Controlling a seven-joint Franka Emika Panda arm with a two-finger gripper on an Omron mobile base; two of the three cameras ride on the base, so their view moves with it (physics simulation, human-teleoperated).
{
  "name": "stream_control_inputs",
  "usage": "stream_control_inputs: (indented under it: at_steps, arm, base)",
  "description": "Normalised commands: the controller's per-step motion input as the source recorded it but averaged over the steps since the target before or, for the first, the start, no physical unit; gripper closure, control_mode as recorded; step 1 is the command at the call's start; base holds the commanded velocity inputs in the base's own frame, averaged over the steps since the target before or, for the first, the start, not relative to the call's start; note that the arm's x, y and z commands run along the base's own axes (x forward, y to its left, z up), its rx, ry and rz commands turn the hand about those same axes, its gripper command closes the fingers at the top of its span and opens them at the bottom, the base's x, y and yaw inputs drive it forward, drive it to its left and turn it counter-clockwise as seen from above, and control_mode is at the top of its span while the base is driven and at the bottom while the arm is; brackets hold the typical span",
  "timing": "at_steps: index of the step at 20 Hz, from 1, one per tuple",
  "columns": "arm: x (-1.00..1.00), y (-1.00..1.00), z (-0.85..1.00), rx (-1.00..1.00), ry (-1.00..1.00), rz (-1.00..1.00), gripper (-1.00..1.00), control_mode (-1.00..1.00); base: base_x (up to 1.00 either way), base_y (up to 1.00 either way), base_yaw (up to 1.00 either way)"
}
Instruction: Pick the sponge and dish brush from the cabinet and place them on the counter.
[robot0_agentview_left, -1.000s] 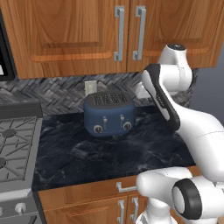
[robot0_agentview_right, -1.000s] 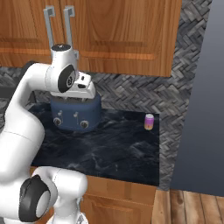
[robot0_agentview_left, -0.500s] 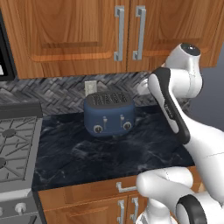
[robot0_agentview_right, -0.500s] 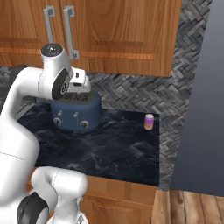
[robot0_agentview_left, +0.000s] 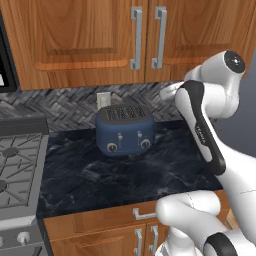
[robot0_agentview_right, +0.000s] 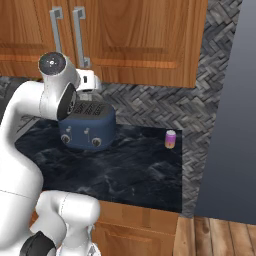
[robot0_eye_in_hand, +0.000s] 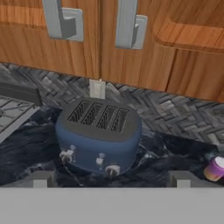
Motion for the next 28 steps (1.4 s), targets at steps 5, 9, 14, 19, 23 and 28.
stream_control_inputs:
  at_steps: [5, 9, 14, 19, 23, 28]
  arm:
    - [0.00, 0.11, 0.48, 0.02, -0.22, 0.00, -1.00, -1.00]
    - [0.00, 0.15, 0.49, 0.03, -0.21, 0.00, -1.00, -1.00]
    - [0.00, 0.12, 0.45, 0.04, -0.20, 0.00, -1.00, -1.00]
    - [0.00, 0.03, 0.34, 0.05, -0.23, 0.00, -1.00, -1.00]
    - [0.00, 0.01, 0.21, 0.02, -0.24, 0.00, -1.00, -1.00]
    - [0.00, 0.00, 0.08, 0.00, -0.23, 0.00, -1.00, -1.00]
  base:
    - [0.00, 0.00, 0.00]
    - [0.00, 0.00, 0.00]
    - [0.00, 0.00, 0.00]
    - [0.00, 0.00, 0.00]
    - [0.00, 0.00, 0.00]
    - [0.00, 0.00, 0.00]
